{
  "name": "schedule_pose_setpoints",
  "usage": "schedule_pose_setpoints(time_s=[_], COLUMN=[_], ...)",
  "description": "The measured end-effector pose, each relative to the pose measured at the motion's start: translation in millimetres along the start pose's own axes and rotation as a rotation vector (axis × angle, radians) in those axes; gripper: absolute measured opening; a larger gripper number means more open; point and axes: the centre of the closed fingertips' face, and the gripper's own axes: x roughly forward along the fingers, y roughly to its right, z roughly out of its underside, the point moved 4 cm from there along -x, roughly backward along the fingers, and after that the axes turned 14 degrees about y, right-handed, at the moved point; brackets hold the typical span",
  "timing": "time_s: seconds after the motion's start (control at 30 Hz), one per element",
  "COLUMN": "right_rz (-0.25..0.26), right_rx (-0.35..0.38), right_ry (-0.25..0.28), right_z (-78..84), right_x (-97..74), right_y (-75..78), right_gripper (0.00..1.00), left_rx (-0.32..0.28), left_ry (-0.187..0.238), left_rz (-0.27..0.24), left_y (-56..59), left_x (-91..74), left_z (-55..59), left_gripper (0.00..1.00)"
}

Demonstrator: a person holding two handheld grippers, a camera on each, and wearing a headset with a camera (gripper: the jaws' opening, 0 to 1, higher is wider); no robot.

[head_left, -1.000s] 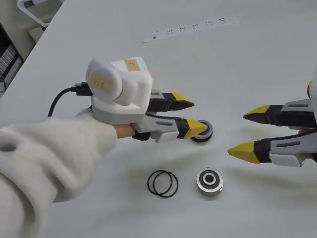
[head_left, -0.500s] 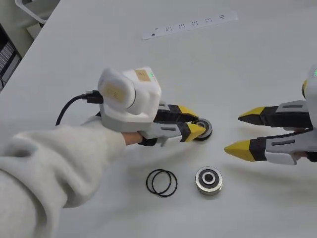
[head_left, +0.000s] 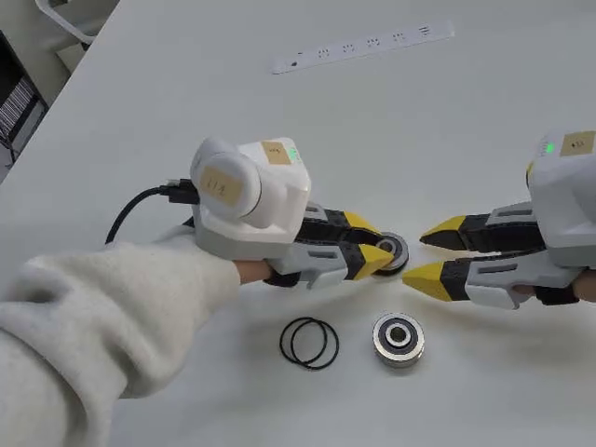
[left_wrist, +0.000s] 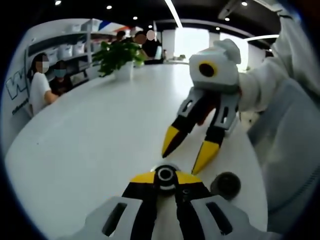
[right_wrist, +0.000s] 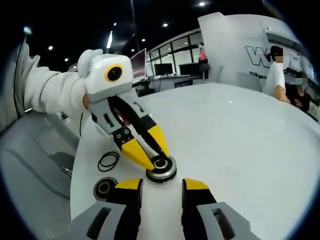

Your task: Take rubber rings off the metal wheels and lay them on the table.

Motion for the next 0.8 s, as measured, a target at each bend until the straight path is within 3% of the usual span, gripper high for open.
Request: schedule_pose_setpoints(time_s=[0.37, 0.5, 0.8], right_rz=[-0.008, -0.014, -0.022], right_rx=[-0.019, -0.08, -0.102], right_ry=[0.001, -0.033, -0.05], right_z=[-0.4, 3.1, 3.3], right_x=[0.8, -1.2, -3.0], right_y=[-3.1, -1.7, -1.6], right_gripper=[0.17, 0.14, 0.09], left_rx=[-0.002, -0.004, -0.015], left_ry=[-0.002, 0.0, 0.007], left_rz=[0.004, 0.003, -0.002], left_y=[2.2, 2.4, 3.6], left_x=[2.7, 3.2, 2.9], left_z=[2.7, 3.4, 4.5], left_gripper=[0.14, 0.14, 0.14])
